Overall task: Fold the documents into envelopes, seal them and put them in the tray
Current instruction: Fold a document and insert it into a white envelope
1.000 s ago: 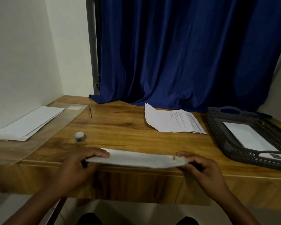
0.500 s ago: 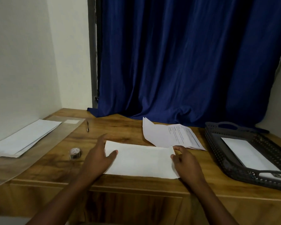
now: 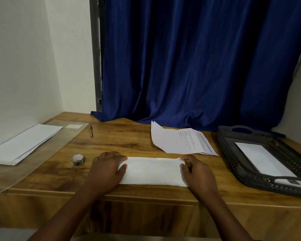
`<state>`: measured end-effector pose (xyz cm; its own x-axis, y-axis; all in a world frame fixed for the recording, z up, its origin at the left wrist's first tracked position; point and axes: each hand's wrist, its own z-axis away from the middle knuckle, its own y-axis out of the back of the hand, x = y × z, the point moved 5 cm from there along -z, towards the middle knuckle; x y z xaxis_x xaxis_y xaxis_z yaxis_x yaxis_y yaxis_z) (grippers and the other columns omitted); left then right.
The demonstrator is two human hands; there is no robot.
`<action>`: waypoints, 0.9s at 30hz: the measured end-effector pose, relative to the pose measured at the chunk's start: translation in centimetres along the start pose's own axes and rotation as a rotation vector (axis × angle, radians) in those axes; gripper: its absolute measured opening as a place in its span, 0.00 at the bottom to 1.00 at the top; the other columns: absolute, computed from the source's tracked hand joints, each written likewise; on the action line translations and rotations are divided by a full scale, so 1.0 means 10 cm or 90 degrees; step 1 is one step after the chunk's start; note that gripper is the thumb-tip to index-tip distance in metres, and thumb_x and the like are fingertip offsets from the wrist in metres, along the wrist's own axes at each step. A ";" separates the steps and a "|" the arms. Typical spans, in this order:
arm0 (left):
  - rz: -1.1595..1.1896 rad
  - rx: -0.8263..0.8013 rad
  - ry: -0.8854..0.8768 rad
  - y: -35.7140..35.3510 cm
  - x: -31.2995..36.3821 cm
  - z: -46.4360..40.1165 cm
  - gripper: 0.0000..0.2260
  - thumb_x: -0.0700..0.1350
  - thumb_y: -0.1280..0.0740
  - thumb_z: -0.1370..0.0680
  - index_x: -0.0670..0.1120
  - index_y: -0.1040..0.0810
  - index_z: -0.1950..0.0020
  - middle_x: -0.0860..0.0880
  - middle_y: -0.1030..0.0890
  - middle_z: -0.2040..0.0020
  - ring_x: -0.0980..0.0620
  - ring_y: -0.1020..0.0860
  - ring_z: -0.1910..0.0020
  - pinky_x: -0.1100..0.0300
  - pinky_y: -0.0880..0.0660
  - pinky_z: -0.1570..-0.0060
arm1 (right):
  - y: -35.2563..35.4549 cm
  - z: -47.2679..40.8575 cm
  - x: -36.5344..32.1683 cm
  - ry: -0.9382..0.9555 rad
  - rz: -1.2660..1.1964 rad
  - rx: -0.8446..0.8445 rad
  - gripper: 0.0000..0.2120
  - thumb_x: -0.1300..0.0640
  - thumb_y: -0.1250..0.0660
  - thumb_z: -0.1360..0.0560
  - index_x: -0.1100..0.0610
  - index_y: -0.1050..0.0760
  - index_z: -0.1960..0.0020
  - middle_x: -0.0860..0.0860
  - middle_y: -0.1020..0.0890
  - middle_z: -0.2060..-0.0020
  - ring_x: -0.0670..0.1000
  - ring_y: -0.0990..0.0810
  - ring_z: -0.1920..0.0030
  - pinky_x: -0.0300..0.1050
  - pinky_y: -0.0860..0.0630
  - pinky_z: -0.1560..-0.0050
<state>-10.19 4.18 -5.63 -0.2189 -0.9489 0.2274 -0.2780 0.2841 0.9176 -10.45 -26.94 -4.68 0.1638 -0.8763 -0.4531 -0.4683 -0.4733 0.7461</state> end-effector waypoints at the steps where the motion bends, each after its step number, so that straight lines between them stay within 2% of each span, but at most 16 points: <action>1: -0.005 -0.006 0.000 0.00 0.00 0.00 0.24 0.61 0.47 0.22 0.58 0.25 0.30 0.56 0.26 0.29 0.52 0.31 0.31 0.49 0.34 0.34 | 0.00 0.00 0.03 -0.014 -0.030 0.002 0.11 0.49 0.35 0.19 0.46 0.22 0.38 0.43 0.15 0.52 0.42 0.20 0.59 0.42 0.18 0.55; 5: -0.018 -0.019 0.005 0.00 0.04 0.03 0.25 0.61 0.49 0.22 0.58 0.26 0.29 0.56 0.26 0.29 0.52 0.31 0.31 0.50 0.36 0.34 | -0.02 -0.03 0.09 -0.037 -0.069 0.004 0.08 0.51 0.36 0.18 0.45 0.20 0.43 0.43 0.15 0.51 0.42 0.20 0.57 0.42 0.19 0.55; 11: -0.038 -0.020 0.007 0.01 0.05 0.06 0.31 0.64 0.56 0.25 0.59 0.27 0.29 0.56 0.26 0.29 0.52 0.31 0.31 0.50 0.34 0.34 | -0.03 0.00 -0.02 0.031 0.190 0.022 0.11 0.46 0.40 0.18 0.46 0.21 0.41 0.45 0.16 0.51 0.45 0.19 0.57 0.41 0.20 0.54; 16: -0.011 -0.031 0.007 0.05 0.06 0.05 0.38 0.68 0.61 0.29 0.58 0.28 0.27 0.56 0.28 0.27 0.53 0.33 0.28 0.50 0.37 0.30 | -0.06 -0.04 0.02 0.012 0.185 -0.009 0.13 0.47 0.41 0.18 0.47 0.21 0.41 0.47 0.18 0.48 0.45 0.21 0.53 0.42 0.20 0.51; 18: 0.007 -0.047 0.013 0.06 0.09 0.07 0.38 0.69 0.60 0.28 0.57 0.31 0.24 0.54 0.33 0.23 0.51 0.38 0.23 0.46 0.41 0.26 | 0.00 -0.06 0.05 -0.018 0.134 -0.012 0.15 0.47 0.44 0.17 0.49 0.20 0.43 0.49 0.18 0.47 0.46 0.21 0.53 0.43 0.20 0.50; 20: -0.019 -0.034 0.002 0.09 0.23 0.09 0.33 0.67 0.57 0.23 0.57 0.37 0.21 0.53 0.41 0.19 0.49 0.47 0.19 0.42 0.51 0.22 | 0.07 -0.08 -0.04 -0.003 0.140 0.022 0.16 0.47 0.45 0.17 0.50 0.20 0.41 0.50 0.18 0.44 0.47 0.21 0.48 0.44 0.21 0.45; 22: -0.045 -0.021 -0.048 0.11 0.49 0.08 0.29 0.64 0.56 0.19 0.56 0.40 0.20 0.53 0.45 0.17 0.50 0.53 0.18 0.41 0.59 0.22 | 0.10 -0.05 -0.31 0.072 0.164 0.037 0.16 0.49 0.43 0.18 0.50 0.22 0.35 0.48 0.19 0.38 0.48 0.22 0.41 0.47 0.25 0.36; 23: -0.048 -0.028 -0.075 0.08 0.62 0.06 0.30 0.64 0.58 0.19 0.55 0.41 0.19 0.53 0.46 0.17 0.50 0.54 0.18 0.41 0.60 0.22 | 0.07 -0.01 -0.48 0.108 0.163 0.014 0.17 0.49 0.43 0.18 0.49 0.23 0.32 0.48 0.21 0.35 0.48 0.24 0.36 0.48 0.29 0.32; 25: -0.054 -0.058 -0.115 -0.05 0.84 0.02 0.37 0.64 0.65 0.24 0.53 0.43 0.18 0.51 0.47 0.17 0.49 0.56 0.18 0.40 0.59 0.22 | -0.08 0.06 -0.77 0.151 0.164 -0.088 0.21 0.47 0.46 0.18 0.49 0.29 0.27 0.48 0.26 0.28 0.50 0.31 0.26 0.53 0.42 0.23; 27: -0.084 -0.109 -0.126 -0.23 0.91 -0.02 0.37 0.63 0.67 0.25 0.53 0.48 0.17 0.51 0.49 0.16 0.48 0.56 0.18 0.40 0.59 0.22 | -0.31 0.13 -0.88 0.177 0.225 -0.226 0.30 0.41 0.55 0.20 0.50 0.38 0.21 0.50 0.36 0.21 0.53 0.44 0.20 0.61 0.55 0.21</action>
<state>-11.38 -5.15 -5.63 -0.3741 -0.9261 0.0500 -0.1573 0.1165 0.9807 -11.51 -17.64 -3.66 0.2945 -0.9549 -0.0369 -0.2233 -0.1063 0.9689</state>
